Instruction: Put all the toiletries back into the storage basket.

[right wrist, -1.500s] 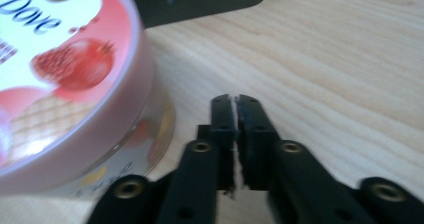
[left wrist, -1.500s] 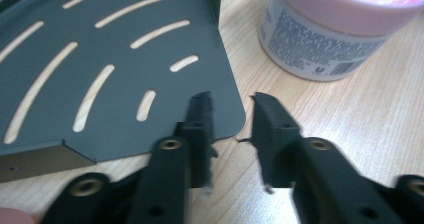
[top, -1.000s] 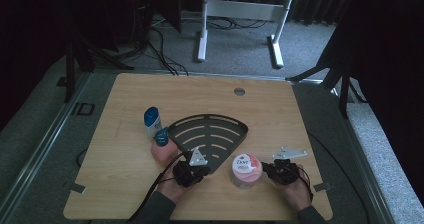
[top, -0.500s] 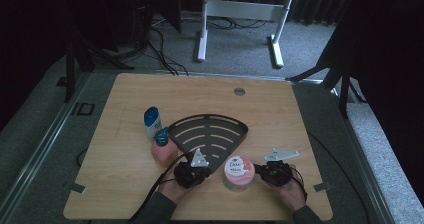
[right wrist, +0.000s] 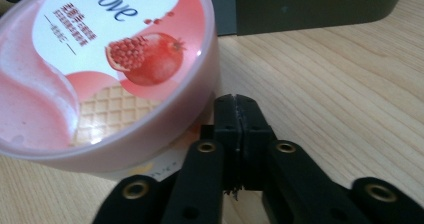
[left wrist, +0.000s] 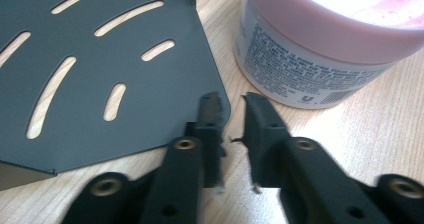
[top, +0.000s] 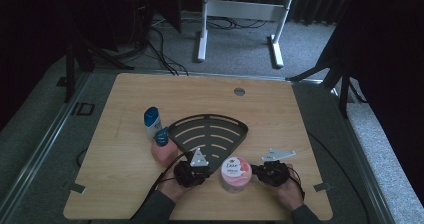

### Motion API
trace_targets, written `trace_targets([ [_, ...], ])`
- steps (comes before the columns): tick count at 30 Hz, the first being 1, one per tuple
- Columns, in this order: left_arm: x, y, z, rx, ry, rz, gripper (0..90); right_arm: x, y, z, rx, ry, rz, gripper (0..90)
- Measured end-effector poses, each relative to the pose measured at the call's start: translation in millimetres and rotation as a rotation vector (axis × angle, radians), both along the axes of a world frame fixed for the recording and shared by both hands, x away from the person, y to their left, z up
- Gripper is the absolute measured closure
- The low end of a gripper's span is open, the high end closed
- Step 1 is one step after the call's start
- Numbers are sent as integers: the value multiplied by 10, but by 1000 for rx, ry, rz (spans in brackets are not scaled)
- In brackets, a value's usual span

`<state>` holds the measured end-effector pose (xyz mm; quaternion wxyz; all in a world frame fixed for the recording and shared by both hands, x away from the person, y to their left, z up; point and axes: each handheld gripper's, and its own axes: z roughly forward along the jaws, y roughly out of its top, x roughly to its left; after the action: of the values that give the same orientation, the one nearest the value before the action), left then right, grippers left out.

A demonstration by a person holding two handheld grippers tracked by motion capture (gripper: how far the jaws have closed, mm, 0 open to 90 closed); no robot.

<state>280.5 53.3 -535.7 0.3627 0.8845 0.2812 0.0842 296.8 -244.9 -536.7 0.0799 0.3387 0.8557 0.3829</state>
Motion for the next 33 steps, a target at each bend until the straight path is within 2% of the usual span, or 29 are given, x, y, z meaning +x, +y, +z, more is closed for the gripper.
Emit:
trace_targets([
  [3, -4, 11, 0, 1, -3, -9, 674, 8, -30, -4, 1, 1, -6, 826],
  [4, -1, 23, 0, 5, 3, -12, 674, 12, -51, -4, 2, 0, -7, 814],
  [5, -2, 27, -2, 1, 4, -16, 630, 20, -97, 3, 6, -3, -10, 782],
  [9, -11, 36, -1, -4, 4, -30, 558, 29, -162, 14, 16, -4, -8, 741],
  [13, -37, 32, -9, -17, -11, -40, 519, 33, -206, 9, 15, -13, 14, 635],
  [18, -25, 23, -31, -29, -5, -43, 471, 40, -208, 2, 16, -15, 38, 541],
  [20, -26, 16, -35, -32, -5, -52, 453, 31, -212, 6, 11, -30, 49, 503],
  [22, -26, 16, -35, -32, -5, -52, 447, 27, -215, 10, 14, -32, 51, 503],
  [23, -31, 6, -32, -38, -6, -63, 434, 21, -226, 17, 6, -43, 61, 442],
  [30, -32, -54, -36, -31, -6, -95, 404, -2, -249, 21, -2, -55, 132, 426],
  [33, -25, -69, -40, -47, -2, -98, 407, -8, -259, 21, 5, -60, 146, 425],
])
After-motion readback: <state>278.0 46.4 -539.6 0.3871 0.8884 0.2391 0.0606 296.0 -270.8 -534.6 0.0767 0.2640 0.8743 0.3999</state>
